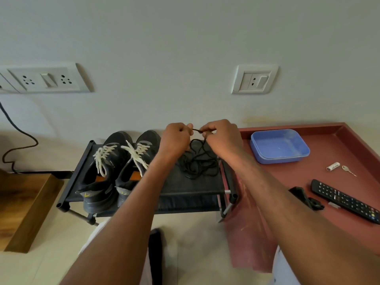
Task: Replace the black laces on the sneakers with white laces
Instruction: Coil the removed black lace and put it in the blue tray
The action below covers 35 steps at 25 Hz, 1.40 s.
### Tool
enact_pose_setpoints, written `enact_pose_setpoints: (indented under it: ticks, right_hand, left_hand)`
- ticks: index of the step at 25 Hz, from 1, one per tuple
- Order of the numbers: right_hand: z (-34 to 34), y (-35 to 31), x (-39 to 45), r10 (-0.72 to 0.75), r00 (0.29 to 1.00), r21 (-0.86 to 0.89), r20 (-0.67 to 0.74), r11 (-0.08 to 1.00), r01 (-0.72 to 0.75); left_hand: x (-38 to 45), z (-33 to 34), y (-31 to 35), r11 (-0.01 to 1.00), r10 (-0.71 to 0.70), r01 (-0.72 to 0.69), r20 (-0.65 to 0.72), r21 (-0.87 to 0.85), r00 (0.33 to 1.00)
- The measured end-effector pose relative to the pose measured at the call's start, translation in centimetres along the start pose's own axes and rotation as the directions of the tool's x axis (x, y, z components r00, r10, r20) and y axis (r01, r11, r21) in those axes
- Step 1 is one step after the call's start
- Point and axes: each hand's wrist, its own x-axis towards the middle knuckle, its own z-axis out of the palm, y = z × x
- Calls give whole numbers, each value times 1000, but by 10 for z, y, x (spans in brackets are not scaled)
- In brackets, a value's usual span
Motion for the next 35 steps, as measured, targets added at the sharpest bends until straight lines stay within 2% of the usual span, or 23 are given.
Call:
enact_pose_setpoints:
  ticks: [2,3,5,7,8,10,12,14,15,16,18,19,20,21,23,24,25,26,28,30,32,35]
  right_hand:
    - [2,-5,8,15,998,134,62,991,-23]
    - [2,-10,11,40,992,268,118,961,-71]
    - [-2,-17,10,85,970,497,229,847,-192]
    - [-4,-18,9,52,958,595,280,774,-216]
    - [-4,-16,12,30,964,629,265,752,-196]
    - [-2,-11,18,-35,993,563,113,826,-35]
    - [0,-6,24,-130,986,375,-101,913,159]
    - [-2,-1,29,-169,971,260,-171,943,209]
    - [-2,1,29,-181,975,197,-127,959,204]
    - [-2,1,29,-185,982,135,-23,973,186]
    - [2,-3,22,-192,955,24,224,981,192]
    - [5,-7,18,-205,924,-3,322,976,217]
    - [7,-10,14,-220,894,-3,389,971,240]
    - [9,-14,12,-240,872,32,427,968,251]
    - [9,-19,10,-305,851,175,428,952,253]
    - [7,-23,9,-341,860,272,381,930,248]
    - [4,-26,8,-356,882,376,309,898,231]
    - [-1,-28,9,-341,912,473,229,857,202]
    - [-6,-27,14,-243,966,587,92,796,145]
    - [-6,-20,22,-130,991,614,-5,782,106]
    - [-1,-12,28,-68,996,602,-58,793,89]
    - [3,-9,29,-70,994,584,-79,805,103]
  left_hand:
    - [1,-5,7,922,-181,222,153,-319,972]
    - [3,-11,10,855,-207,290,230,-429,951]
    - [10,-21,13,740,-176,334,311,-583,934]
    - [15,-27,17,651,-123,346,355,-675,927]
    - [16,-29,18,641,-95,350,382,-683,919]
    - [16,-35,17,746,-23,318,454,-586,891]
    - [12,-39,16,848,35,268,552,-458,833]
    - [9,-41,18,822,85,277,589,-497,804]
    - [8,-42,20,757,119,297,569,-582,813]
    - [9,-43,22,655,143,318,526,-685,838]
    - [16,-42,20,403,139,318,400,-859,906]
    - [19,-42,17,320,123,280,333,-905,935]
    - [21,-40,14,299,108,226,268,-927,957]
    - [23,-39,10,355,95,158,203,-921,975]
    - [23,-35,2,649,88,16,96,-761,991]
    - [21,-34,1,786,110,-38,79,-617,991]
    - [19,-32,0,866,131,-65,101,-495,986]
    - [17,-29,-2,903,135,-58,152,-425,979]
    - [17,-26,-4,916,95,28,285,-400,954]
    - [18,-28,-6,873,57,158,419,-461,906]
    - [20,-32,-6,808,77,269,546,-524,834]
    - [20,-34,-6,733,149,377,674,-567,723]
